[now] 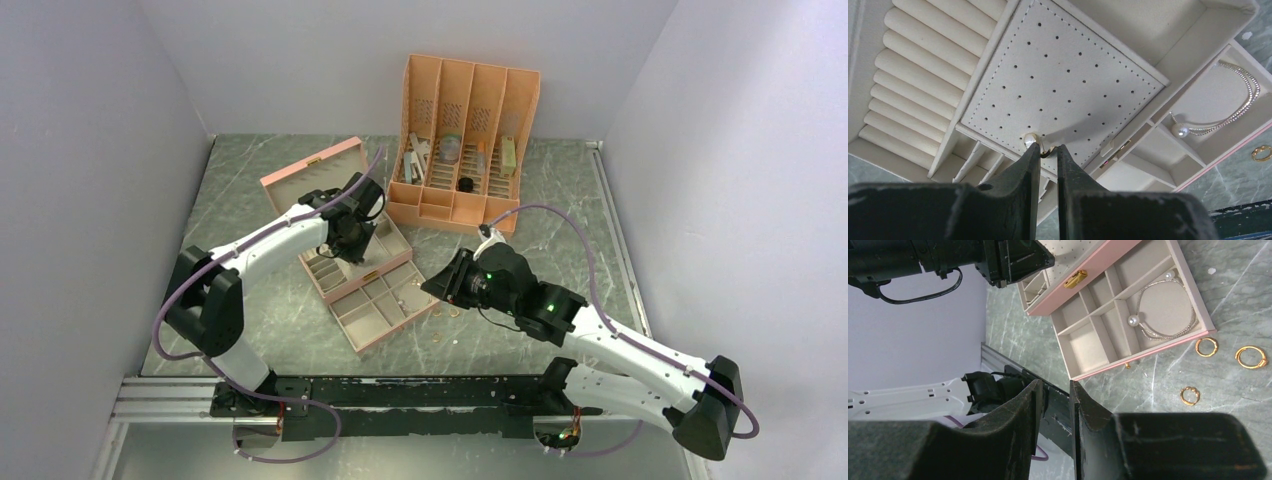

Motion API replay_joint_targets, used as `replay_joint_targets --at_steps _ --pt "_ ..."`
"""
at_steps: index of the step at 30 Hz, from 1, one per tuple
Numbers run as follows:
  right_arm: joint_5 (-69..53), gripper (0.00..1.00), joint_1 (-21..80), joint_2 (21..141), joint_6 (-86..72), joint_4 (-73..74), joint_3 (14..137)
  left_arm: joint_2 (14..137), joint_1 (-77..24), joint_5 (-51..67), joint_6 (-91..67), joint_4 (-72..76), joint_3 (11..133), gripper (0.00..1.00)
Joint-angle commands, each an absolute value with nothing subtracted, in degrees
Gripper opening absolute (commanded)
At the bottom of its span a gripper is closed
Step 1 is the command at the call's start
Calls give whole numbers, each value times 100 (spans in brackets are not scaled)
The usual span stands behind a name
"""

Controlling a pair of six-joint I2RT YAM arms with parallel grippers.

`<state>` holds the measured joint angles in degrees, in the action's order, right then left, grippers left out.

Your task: Organize the mixed jewelry

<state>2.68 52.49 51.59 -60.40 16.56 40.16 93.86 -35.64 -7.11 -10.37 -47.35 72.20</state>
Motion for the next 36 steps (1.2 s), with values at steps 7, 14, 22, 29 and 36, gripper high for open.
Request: replay_joint_targets --at_steps 7,14,22,29,36 --pt "220 31 5221 5194 -6058 1485 4062 9163 -3587 -647 -1075 -4811 7166 5" --pt "229 31 5221 5177 -6078 1485 4043 9264 -3588 -504 -1049 -4732 7175 5" --pt "251 31 5221 5150 -6084 1500 4017 9342 -3589 -481 -1028 -4719 7291 5" --pt "247 31 5220 5137 -6091 1494 3993 9393 -3585 -633 -995 -4755 7343 5" --pt "263 31 5220 5100 -6100 1502 3978 9471 -3590 -663 -976 -4720 7382 5"
